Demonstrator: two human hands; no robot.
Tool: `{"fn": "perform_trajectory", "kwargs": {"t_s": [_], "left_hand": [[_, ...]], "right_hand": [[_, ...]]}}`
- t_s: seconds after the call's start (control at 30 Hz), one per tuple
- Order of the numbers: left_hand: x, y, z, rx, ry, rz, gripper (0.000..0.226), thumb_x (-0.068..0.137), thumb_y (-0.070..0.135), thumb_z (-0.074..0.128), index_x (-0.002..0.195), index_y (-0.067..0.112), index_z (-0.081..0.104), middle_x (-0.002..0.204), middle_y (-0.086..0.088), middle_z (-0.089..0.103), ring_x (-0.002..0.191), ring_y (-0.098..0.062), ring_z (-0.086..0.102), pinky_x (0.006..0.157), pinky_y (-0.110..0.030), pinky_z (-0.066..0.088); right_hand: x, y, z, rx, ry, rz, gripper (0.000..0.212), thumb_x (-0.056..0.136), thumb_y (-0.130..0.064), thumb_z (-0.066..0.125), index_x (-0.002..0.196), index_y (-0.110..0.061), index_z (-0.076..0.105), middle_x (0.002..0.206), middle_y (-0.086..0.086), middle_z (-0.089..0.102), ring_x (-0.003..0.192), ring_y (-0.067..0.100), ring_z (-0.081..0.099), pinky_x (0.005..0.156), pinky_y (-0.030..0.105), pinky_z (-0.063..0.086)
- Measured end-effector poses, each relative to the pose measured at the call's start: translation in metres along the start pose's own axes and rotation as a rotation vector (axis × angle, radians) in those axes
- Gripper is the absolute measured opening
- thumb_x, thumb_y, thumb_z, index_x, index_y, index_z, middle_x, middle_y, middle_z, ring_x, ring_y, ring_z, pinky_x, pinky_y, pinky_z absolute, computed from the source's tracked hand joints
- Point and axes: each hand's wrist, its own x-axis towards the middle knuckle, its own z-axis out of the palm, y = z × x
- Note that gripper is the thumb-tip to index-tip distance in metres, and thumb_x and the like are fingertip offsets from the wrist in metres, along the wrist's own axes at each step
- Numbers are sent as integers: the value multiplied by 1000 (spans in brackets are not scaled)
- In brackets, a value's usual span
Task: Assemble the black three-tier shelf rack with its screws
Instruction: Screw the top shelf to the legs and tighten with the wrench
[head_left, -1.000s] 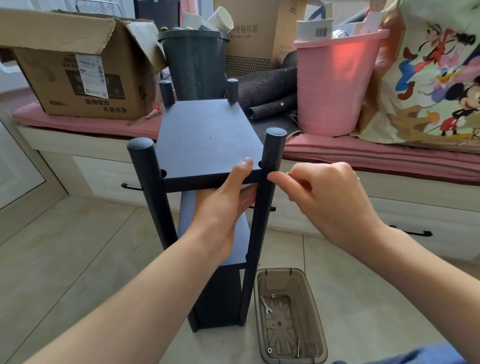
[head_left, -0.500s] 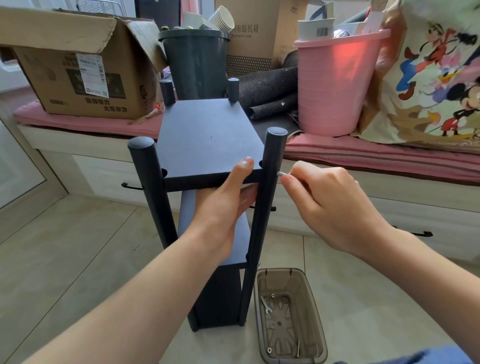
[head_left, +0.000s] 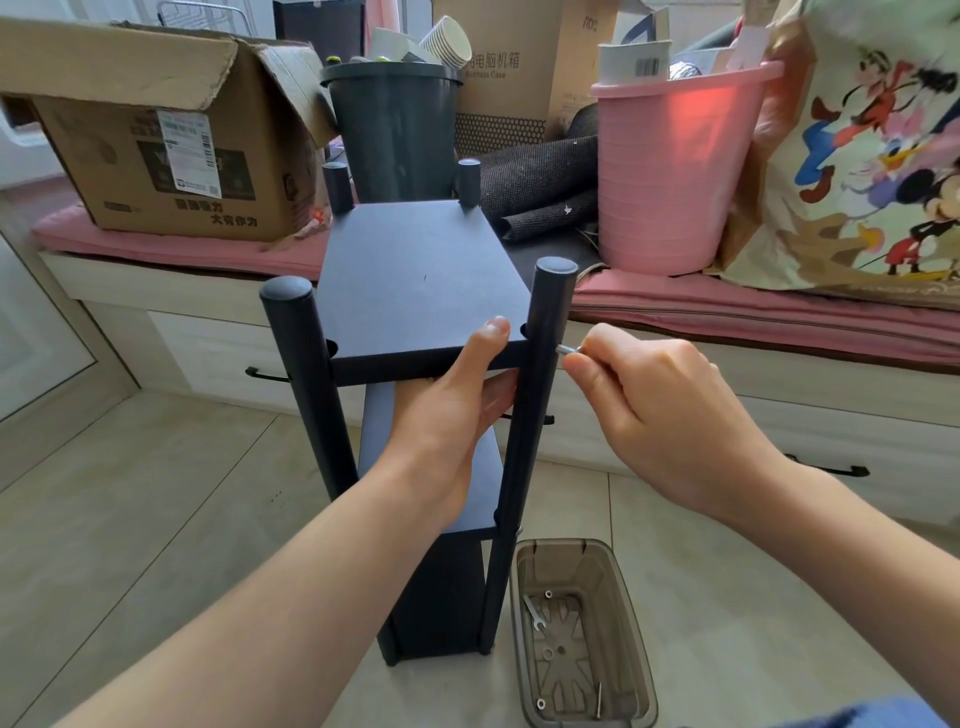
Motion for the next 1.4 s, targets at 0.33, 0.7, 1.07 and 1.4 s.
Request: {"fn": "perform_trajectory", "kwargs": {"t_s": [0.33, 0.7, 1.07, 1.4], "left_hand": [[0, -1, 1, -30, 3, 14, 26, 97, 20, 65, 76, 24, 79, 95, -7, 79, 92, -25, 77, 77, -26, 62], [1, -1, 0, -2, 5, 21, 5, 97, 20, 65, 97, 20, 70, 95, -4, 80, 93, -24, 77, 83, -28, 62], [3, -2, 0, 32, -14, 54, 35, 98, 24, 64, 69, 37, 80, 91, -1, 80, 91, -22, 77, 79, -26, 61], [4, 2, -1, 76, -60, 75, 36, 98, 26, 63, 71, 45, 78, 89, 5, 79, 94, -19, 77, 90, -30, 59]], "right_hand": [[-2, -2, -8, -70, 17, -51, 26, 101, -27, 49, 76, -20, 42, 54, -12, 37, 48, 21, 35, 51, 30, 22], [-1, 0, -4, -29, -15, -36, 25, 100, -33, 43, 79, -21, 44, 55, -13, 38, 50, 14, 37, 54, 31, 24], [3, 3, 1, 236, -54, 42, 40, 98, -38, 42, 71, -12, 55, 58, -5, 50, 54, 18, 45, 56, 34, 38], [-1, 7, -2, 97, -77, 18, 34, 98, -40, 47, 80, -14, 58, 62, -2, 57, 60, 27, 51, 60, 42, 47]]}}
